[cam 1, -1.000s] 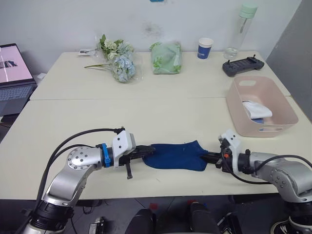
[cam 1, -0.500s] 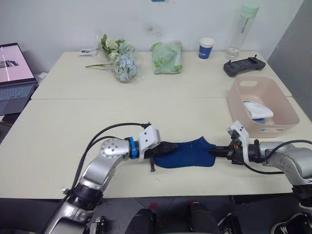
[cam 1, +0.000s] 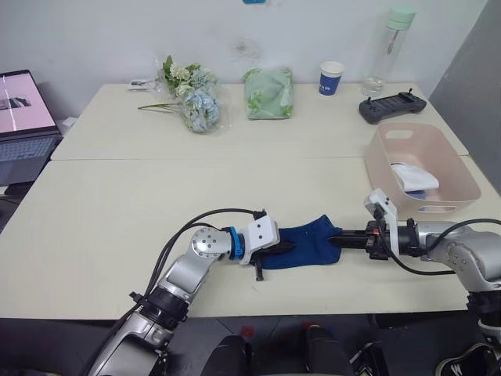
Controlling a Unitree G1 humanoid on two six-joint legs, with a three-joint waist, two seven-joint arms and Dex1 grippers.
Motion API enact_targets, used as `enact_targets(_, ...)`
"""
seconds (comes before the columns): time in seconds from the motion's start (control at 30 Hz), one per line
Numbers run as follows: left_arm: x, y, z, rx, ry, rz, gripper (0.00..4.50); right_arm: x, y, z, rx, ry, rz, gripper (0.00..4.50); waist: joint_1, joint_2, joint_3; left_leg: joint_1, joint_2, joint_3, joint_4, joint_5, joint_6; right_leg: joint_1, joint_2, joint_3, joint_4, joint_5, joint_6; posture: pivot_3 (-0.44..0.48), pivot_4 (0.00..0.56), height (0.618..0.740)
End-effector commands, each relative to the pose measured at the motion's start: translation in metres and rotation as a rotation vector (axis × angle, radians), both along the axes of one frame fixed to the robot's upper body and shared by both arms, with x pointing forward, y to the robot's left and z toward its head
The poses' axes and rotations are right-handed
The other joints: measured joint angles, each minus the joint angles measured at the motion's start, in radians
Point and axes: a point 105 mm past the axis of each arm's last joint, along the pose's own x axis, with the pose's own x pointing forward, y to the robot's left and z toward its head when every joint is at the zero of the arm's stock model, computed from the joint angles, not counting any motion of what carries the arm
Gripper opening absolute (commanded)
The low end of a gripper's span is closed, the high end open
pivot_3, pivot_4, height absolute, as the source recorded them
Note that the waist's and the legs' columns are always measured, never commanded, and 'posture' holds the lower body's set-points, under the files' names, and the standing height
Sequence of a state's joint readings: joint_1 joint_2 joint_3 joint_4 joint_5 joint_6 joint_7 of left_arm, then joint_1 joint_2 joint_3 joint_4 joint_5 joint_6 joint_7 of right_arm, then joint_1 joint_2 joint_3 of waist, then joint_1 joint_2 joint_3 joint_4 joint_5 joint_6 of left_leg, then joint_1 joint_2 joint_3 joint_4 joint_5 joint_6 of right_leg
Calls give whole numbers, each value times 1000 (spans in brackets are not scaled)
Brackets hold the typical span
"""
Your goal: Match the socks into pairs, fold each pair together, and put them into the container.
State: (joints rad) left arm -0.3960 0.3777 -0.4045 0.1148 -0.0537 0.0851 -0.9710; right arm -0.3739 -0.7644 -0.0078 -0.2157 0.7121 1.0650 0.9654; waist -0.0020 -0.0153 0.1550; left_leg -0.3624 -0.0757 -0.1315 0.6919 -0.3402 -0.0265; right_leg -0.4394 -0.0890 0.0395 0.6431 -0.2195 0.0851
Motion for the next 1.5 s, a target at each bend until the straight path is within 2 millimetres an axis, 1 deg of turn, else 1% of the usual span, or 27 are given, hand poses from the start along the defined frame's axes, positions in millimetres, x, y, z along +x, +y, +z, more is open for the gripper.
enact_targets(0.03,-10,6,-26,82,81,9,0,-9,17,34,111,-50,90,20,1,0,0,0,0,0,0,0,0,0,0,0,0,0,0,0,150,740)
enact_targets(0.13,-4,7,-23,85,36,48,0,-18,41,45,175,-50,157,20,1,-1,-1,0,0,-1,0,0,0,0,0,-1,0,0,0,0,150,740)
enact_targets(0.2,-2,7,-20,67,32,64,0,-21,51,46,195,-38,179,20,1,0,-1,0,0,-1,0,0,0,0,0,0,0,0,0,0,150,740)
enact_targets(0.27,-3,7,-16,51,28,63,0,-22,59,44,200,-29,183,20,1,0,-1,0,0,-1,0,0,0,0,-1,0,0,0,0,0,150,740)
enact_targets(0.37,-6,9,-8,18,33,58,0,-19,68,35,182,-29,172,20,0,0,-1,0,0,-1,0,0,0,0,-1,0,0,0,0,0,150,740)
enact_targets(0.47,-11,31,6,49,67,66,0,-10,75,25,139,-47,161,20,-5,0,-1,-1,0,-1,0,0,0,-1,0,0,1,0,0,0,150,740)
enact_targets(0.53,-14,41,16,67,79,70,0,-8,78,22,128,-50,165,20,-15,0,-1,0,0,0,0,0,0,-2,1,0,1,0,0,0,150,740)
enact_targets(0.63,-18,64,33,108,92,98,0,-6,86,17,111,-57,181,20,-23,0,0,-1,0,-1,-1,0,0,-2,1,0,1,0,0,0,150,740)
enact_targets(0.67,-18,76,40,127,95,121,0,-4,90,15,107,-59,184,20,-25,0,0,-1,1,-1,-1,0,0,-2,1,-1,1,0,0,0,150,740)
enact_targets(0.73,-17,93,51,147,94,165,0,-2,97,12,106,-58,192,20,-27,1,0,-1,1,-1,-1,0,0,-2,1,-1,1,0,0,0,150,740)
enact_targets(0.83,-10,112,69,146,54,240,0,-4,109,5,100,-42,238,20,-27,1,0,-1,1,-1,-2,0,0,-2,1,-1,1,0,0,0,150,740)
enact_targets(0.93,-4,119,78,130,18,286,0,-3,114,2,106,-29,245,842,-24,1,0,-1,1,-2,-1,0,0,-2,0,-1,0,0,0,0,150,740)
enact_targets(1.03,-1,117,81,123,-16,285,0,-4,115,4,114,-28,261,1897,-24,1,0,-1,1,-2,-1,0,0,-2,0,-1,0,0,0,0,150,740)
enact_targets(1.07,2,116,84,138,-69,281,0,-4,114,7,119,-30,265,2268,-25,1,0,-1,1,-2,-1,0,0,-2,0,-1,0,0,0,0,150,740)
enact_targets(1.13,5,105,95,86,-122,262,0,-2,111,17,144,-42,254,2979,-24,1,0,-1,1,-2,-1,0,0,-2,0,-1,0,0,0,0,150,740)
enact_targets(1.2,5,95,101,32,-128,245,0,2,108,23,151,-53,227,3707,-22,1,0,-1,1,-2,-1,0,0,-2,0,-1,0,0,0,0,150,740)
enact_targets(1.27,-3,84,104,-12,-115,188,0,3,102,29,168,-39,205,4401,-25,1,0,-1,1,-2,-1,0,0,-2,0,-1,0,0,0,0,150,740)
enact_targets(1.33,-9,74,104,-52,-89,153,0,6,91,30,159,-30,156,4486,-25,1,0,-1,1,-2,-2,0,0,-3,0,-1,0,0,0,0,150,740)
enact_targets(1.37,-11,70,98,-47,-75,142,0,7,85,28,140,-25,132,4486,-25,1,0,-2,1,-2,-2,0,0,-3,0,-1,0,0,0,0,150,740)
enact_targets(1.47,-17,66,68,15,-22,127,0,7,65,7,41,35,41,4486,-25,1,0,-1,1,-1,-2,0,0,-2,0,0,0,0,0,0,150,740)
enact_targets(1.5,-17,66,62,24,-17,131,0,6,62,2,20,46,27,4486,-25,1,0,-1,1,-1,-2,0,0,-3,0,0,0,0,0,0,150,740)
